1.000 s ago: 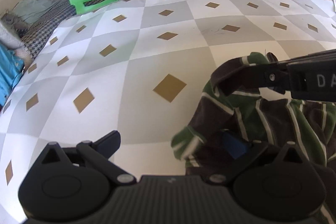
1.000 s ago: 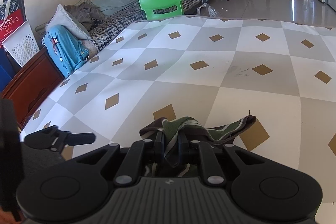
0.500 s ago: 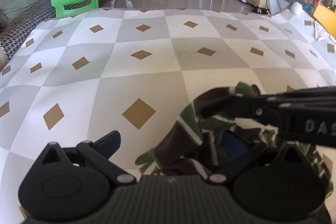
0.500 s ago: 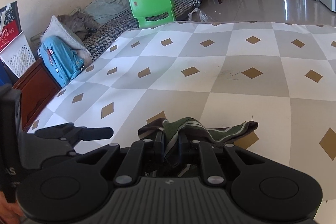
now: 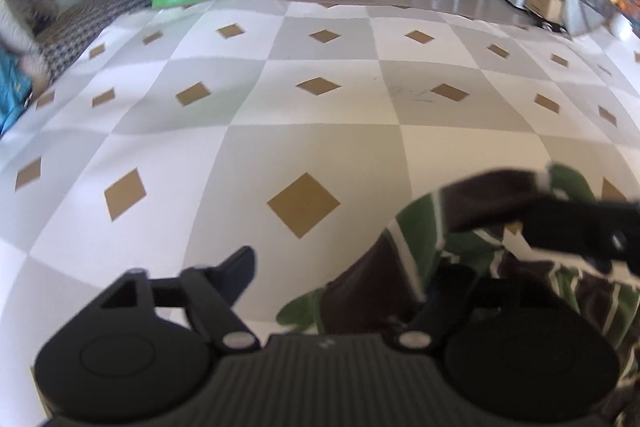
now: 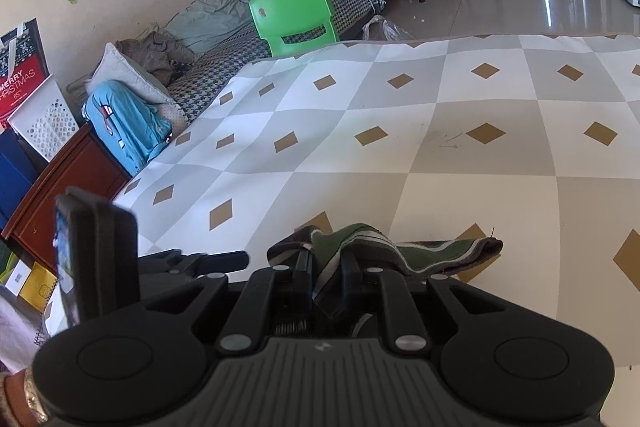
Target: Fold clothes
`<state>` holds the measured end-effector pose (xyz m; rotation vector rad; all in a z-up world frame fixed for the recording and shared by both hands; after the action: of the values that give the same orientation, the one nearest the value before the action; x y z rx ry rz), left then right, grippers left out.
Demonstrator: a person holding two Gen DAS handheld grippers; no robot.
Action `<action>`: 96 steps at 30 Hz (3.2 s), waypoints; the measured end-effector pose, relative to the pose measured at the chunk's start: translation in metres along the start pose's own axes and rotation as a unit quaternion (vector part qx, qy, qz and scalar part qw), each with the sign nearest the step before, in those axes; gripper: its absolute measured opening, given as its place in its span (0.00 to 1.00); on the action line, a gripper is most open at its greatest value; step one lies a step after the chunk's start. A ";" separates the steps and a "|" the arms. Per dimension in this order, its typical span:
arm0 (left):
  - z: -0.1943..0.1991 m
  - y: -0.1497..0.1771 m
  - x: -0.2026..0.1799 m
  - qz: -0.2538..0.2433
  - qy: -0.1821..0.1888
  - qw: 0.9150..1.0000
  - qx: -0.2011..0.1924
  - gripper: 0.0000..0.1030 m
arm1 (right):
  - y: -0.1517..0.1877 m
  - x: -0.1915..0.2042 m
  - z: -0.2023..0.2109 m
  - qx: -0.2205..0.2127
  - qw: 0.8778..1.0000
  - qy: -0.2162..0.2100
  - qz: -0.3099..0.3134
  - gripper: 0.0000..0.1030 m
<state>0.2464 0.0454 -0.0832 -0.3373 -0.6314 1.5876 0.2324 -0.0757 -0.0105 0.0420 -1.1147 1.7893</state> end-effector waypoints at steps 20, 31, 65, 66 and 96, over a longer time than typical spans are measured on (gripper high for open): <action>-0.004 0.026 0.046 0.038 -0.048 0.996 0.059 0.43 | 0.082 -0.073 0.035 0.149 0.982 0.109 0.027 0.40; 0.005 0.062 0.077 0.034 -0.068 0.993 0.086 0.52 | 0.089 -0.096 0.034 0.156 0.967 0.182 0.083 0.41; 0.081 0.159 0.080 0.050 -0.121 0.989 0.070 0.69 | 0.103 -0.073 0.082 0.143 0.968 0.203 0.027 0.44; 0.082 0.161 0.079 0.049 -0.121 0.989 0.068 0.70 | 0.107 -0.071 0.084 0.145 0.969 0.198 0.023 0.44; 0.115 0.199 0.062 0.052 -0.093 0.994 0.039 0.85 | 0.132 -0.131 0.118 0.091 0.938 0.331 -0.051 0.55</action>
<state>0.0110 0.0809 -0.0964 -0.1666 -0.7014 1.7527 0.1503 -0.2634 -0.0928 -0.3627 -0.4537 1.6227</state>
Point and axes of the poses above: each gripper's, at about its wrist camera, not at the fingertips, and z roughly against the way its jaws point, x to its left, y to its underside, the point moved 9 cm from there along -z, roughly the way its jaws point, and after that the axes turned 10 degrees about -y, right-handed, at the moved point
